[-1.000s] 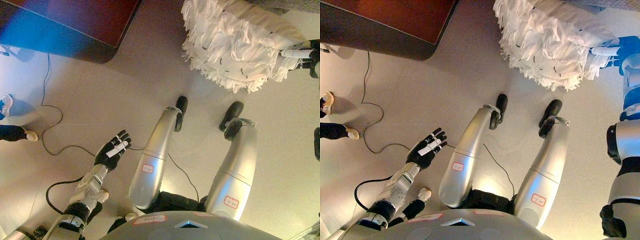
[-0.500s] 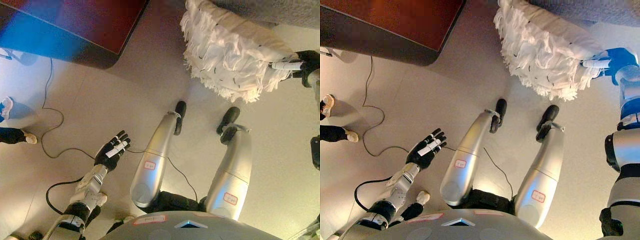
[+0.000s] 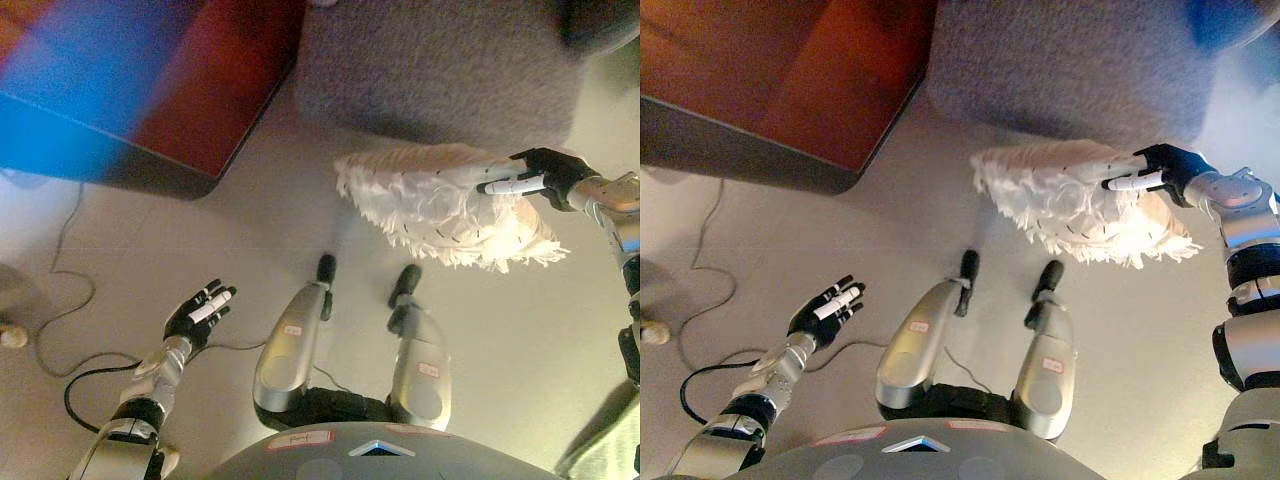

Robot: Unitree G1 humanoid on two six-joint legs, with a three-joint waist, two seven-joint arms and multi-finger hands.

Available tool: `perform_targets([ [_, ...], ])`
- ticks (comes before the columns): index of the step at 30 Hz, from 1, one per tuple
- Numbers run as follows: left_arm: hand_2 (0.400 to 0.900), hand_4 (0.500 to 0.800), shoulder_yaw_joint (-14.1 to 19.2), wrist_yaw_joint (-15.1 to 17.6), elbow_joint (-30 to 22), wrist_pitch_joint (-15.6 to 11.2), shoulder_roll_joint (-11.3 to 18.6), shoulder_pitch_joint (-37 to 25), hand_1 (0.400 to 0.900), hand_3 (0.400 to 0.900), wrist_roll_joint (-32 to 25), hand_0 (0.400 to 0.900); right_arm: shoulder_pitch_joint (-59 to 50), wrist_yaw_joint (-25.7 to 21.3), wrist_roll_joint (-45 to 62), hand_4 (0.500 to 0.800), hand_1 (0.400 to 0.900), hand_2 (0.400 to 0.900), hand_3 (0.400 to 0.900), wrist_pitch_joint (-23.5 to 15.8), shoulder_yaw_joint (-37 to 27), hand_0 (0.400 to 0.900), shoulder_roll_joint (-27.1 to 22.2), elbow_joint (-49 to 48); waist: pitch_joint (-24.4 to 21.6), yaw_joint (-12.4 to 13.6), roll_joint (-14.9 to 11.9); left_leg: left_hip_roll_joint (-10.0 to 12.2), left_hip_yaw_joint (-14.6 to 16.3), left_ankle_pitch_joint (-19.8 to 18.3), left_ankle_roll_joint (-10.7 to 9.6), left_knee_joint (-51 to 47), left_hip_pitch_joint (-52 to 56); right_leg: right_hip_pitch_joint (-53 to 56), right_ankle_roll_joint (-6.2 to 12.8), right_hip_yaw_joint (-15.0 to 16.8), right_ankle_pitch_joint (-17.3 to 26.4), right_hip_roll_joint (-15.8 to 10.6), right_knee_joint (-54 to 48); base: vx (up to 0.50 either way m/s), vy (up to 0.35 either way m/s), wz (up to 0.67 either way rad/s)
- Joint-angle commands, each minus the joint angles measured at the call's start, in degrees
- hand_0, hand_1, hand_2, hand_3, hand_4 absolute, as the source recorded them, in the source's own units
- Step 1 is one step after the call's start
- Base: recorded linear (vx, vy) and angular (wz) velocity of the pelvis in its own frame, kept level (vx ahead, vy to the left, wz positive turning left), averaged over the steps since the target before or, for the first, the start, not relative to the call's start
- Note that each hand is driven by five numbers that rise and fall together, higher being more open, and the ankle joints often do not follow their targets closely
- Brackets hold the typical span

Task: Pick up the pillow and put it on the sofa.

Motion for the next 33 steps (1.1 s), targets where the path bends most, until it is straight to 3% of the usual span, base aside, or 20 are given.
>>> perform_targets([
  [1,0.9,0.8,0.53,1.44,5.18,0.18,4.07,4.71,0.9,0.9,4.98,0.9,-2.92,6.3,3.15,0.5,0.4,0.4,0.4,-2.27,-1.52,0.4,-5.74,-5.78,-8.47,1.9,-2.96,3.06,-2.31,7.24,-4.56,-12.31,5.76,7.56,0.32,-2.13,-3.87,0.58,-0.32,0.16,-0.071,0.09],
  [8,0.9,0.8,2.69,2.26,9.53,0.04,2.78,8.49,0.9,0.9,10.94,0.9,-10.83,20.03,6.95,0.5,0.4,0.4,0.4,3.48,1.08,0.4,-8.55,-4.11,-15.29,4.04,-5.7,3.96,-3.79,9.61,-6.1,-21.91,14.79,17.62,0.69,-4.64,-2.49,2.54,-9.08,0.25,-0.015,0.17],
  [13,0.9,0.8,3.41,2.54,13.04,-0.24,1.76,9.75,0.9,0.9,13.76,0.9,-20.54,25.2,11.6,0.5,0.4,0.4,0.4,7.76,5.55,0.4,-7.46,-0.56,-18.81,5.52,-7.22,4.53,-4.68,11.07,-6.96,-25.31,17.24,20.9,0.24,-5.82,-1.75,3.94,-13.05,0.2,0.013,0.22],
  [19,0.9,0.8,3.99,3.86,16.14,-0.5,0.19,11.49,0.9,0.9,15.73,0.9,-31.37,17.48,17.54,0.5,0.4,0.4,0.4,13.2,5.03,0.4,-4.25,9.48,-21.59,7.28,-8.23,5.38,-4.32,11.34,-8.01,-26.74,18.95,23.6,0.23,-7.23,-0.25,5.08,-17.31,0.16,0.011,0.14],
  [23,0.9,0.8,5.16,4.17,17.61,-1.22,-0.73,12.34,0.9,0.9,17.07,0.9,-34.89,8.7,18.69,0.5,0.4,0.4,0.4,17.41,4.02,0.4,-4.56,15.55,-21.93,7.96,-8.25,6.14,-3.95,11.51,-8.38,-26.73,18.8,23.91,-0.22,-7.46,-0.59,5.53,-17.52,0.1,-0.018,0.12],
  [24,0.9,0.8,5.13,4.12,17.68,-1.14,-0.73,12.31,0.9,0.9,17.05,0.9,-35.22,8.2,18.69,0.5,0.4,0.4,0.4,17.62,3.85,0.4,-4.64,15.96,-21.89,7.99,-8.25,6.19,-3.97,11.54,-8.43,-26.71,18.74,23.89,-0.28,-7.49,-0.61,5.58,-17.53,0.03,-0.04,0.13],
  [26,0.9,0.8,4.76,4.16,18.41,-1.52,-1.08,12.01,0.9,0.9,17.11,0.9,-37.08,2.03,17.31,0.5,0.4,0.4,0.4,17.3,3.65,0.4,-5.02,18.8,-21.27,8.5,-8.19,6.39,-4.44,11.69,-8.62,-26.69,18.19,23.58,-0.5,-7.71,-0.6,5.85,-17.65,-0.02,-0.067,0.1],
  [33,0.9,0.8,4.52,4.8,19.12,-3.22,-1.09,11.89,0.9,0.9,16.81,0.9,-40.31,-4.53,21.92,0.5,0.4,0.4,0.4,18.83,4.25,0.4,-4.97,21.02,-19.76,9.04,-7.44,6.93,-5.14,11.76,-8.98,-26.86,17.4,23.02,-0.74,-7.69,-1.02,6.08,-17.65,0.02,-0.071,0.07],
])
